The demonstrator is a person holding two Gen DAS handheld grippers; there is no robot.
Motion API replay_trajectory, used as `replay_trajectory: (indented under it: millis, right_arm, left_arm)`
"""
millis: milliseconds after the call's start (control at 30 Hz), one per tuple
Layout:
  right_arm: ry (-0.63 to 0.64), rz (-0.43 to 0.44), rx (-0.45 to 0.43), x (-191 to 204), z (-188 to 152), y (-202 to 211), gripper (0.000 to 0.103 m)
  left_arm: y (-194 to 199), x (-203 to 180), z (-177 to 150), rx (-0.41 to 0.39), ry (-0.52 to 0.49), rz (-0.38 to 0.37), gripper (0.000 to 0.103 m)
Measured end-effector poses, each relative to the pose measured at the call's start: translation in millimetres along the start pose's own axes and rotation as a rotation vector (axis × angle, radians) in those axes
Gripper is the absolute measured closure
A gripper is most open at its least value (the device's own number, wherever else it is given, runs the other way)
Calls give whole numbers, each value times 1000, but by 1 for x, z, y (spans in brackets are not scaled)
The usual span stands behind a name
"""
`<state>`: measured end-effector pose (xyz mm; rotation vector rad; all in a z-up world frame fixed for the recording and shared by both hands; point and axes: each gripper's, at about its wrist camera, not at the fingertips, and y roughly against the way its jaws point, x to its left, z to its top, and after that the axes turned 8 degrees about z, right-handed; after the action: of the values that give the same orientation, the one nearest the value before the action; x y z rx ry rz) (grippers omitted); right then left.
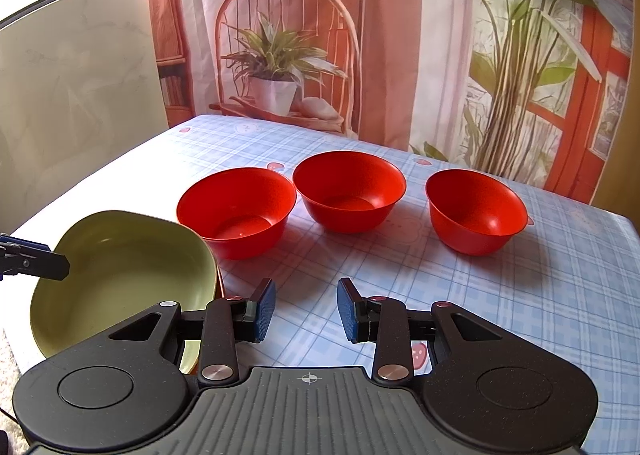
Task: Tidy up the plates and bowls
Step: 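Move both grippers away from the plates to the rim of a red bowl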
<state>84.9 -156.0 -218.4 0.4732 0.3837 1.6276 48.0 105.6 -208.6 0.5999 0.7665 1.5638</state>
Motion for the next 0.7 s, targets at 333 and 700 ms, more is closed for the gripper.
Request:
replay_trajectory:
  millis: [333,700]
  right_arm:
    - [9,8,8,3,-2,-3,71]
    - [25,20,11,10,-2,-3,71]
  left_arm:
    - [4,-1,-16,29,-32,0,91]
    - [-11,-8,-26,85,-56,-3,87]
